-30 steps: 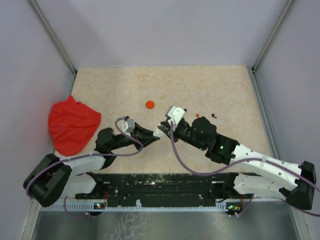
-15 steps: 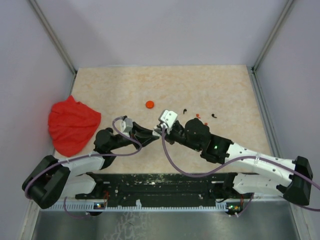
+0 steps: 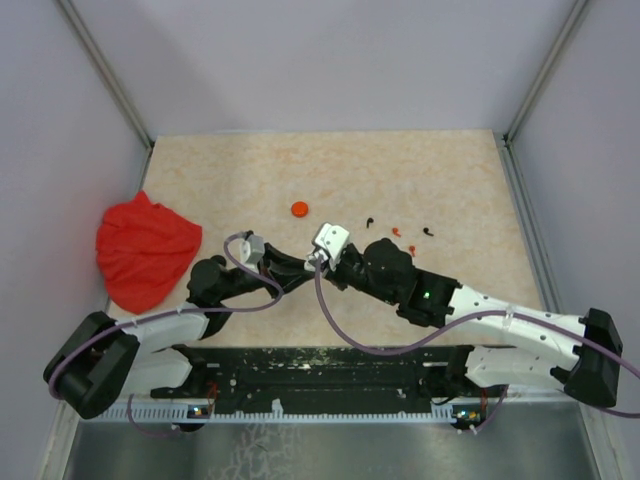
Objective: Insert the wireless bluetooth earbuds into the charging case
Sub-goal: Place the earbud in the charging case.
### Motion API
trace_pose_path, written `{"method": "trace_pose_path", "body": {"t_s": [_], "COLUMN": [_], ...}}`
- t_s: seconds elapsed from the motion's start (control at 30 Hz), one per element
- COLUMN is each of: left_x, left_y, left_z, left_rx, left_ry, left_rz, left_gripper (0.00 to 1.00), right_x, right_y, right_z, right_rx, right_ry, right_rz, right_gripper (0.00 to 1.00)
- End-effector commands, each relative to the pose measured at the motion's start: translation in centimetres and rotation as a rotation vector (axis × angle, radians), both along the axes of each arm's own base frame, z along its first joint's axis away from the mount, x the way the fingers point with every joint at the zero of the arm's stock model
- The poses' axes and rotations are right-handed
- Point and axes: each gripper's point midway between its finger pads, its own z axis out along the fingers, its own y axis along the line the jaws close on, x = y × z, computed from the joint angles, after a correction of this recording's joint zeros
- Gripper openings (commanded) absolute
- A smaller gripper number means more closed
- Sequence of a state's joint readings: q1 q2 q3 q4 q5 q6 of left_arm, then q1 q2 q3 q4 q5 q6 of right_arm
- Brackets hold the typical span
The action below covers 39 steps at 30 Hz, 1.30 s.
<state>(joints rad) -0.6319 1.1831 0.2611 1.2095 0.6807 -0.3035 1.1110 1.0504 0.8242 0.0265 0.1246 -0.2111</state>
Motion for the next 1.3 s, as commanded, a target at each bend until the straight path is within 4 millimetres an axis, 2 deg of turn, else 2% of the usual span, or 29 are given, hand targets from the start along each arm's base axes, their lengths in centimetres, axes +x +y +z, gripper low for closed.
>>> {"method": "trace_pose_path", "body": {"t_s": [0.0,0.3,0.6,0.77,1.0,1.27], "left_x": [-0.1,0.1,0.2,0.0,-1.2,-2.6], "left_y": [0.3,0.3,0.2,0.2,-0.1,-0.2], "left_z": [1.4,1.4,0.5,-0.5,-1.7,-1.3], "left_rx": [-0.037,-0.036,-0.01,0.015,0.052,0.061], "left_ry": [-0.03,-0.018,-0.015,-0.015,-0.021,-0.074], "left_rz": [0.003,0.012,0.014,0.001,-0.072,-0.156], "left_gripper": [0.01,0.01,0.01,0.01,0.01,0.01], "right_x": [-0.2,-1.0,-1.4,-1.3,-1.5,-2.0], "right_y": [0.3,0.8,0.7,-0.2,-1.7,-1.6], "right_z": [0.3,0.3,2.1,3.4,4.0,3.3], "right_rx": [-0.004,-0.007,0.041,0.06,0.088,0.129], "right_ry": [-0.02,-0.012,0.016,0.048,0.225,0.41], "right_rz": [0.005,0.056,0.054,0.014,0.119,0.268], "right_gripper": [0.19,0.22,0.4,0.51,0.67,0.74]}}
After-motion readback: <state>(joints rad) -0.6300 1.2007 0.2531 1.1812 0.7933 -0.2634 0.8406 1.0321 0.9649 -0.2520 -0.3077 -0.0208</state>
